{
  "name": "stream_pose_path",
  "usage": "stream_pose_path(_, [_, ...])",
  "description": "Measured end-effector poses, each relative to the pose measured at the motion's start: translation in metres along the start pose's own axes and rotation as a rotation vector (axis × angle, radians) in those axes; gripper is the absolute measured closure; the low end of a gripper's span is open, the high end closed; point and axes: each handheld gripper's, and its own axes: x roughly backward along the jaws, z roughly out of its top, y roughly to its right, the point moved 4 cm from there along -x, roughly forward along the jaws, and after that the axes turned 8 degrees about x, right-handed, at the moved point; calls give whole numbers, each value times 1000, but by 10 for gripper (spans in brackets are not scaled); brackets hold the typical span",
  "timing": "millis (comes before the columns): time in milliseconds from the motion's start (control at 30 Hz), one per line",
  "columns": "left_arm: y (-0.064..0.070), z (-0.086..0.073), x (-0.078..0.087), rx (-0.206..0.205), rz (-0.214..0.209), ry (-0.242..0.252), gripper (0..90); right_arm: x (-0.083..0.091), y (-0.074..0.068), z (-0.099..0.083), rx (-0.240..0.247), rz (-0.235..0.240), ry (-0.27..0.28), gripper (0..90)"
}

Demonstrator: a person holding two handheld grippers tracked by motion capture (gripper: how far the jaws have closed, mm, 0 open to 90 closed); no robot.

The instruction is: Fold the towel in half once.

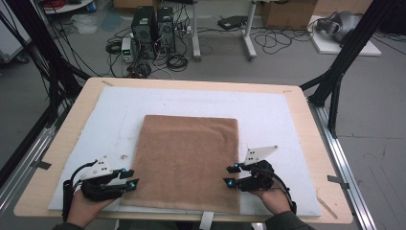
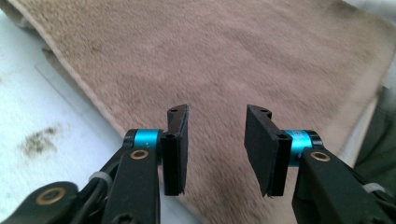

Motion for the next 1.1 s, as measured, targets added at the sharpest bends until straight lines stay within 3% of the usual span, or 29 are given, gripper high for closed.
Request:
stream_pose_path(167, [-6,7,-7,3,12,3,547,-3,12,3,-1,-46,-2,477])
stream_pose_path(567, [-16,13,-12,31,30,21,511,-4,29,3,-34,-97,-4,415])
stream_pose_path(833, [-24,27,-13,42,63,59,442,-1,45,14,-50,-134,11,330])
stream_pose_path(1100, [-30,44,-14,46,71,82,419,1,51,21,-46,-152,12,313])
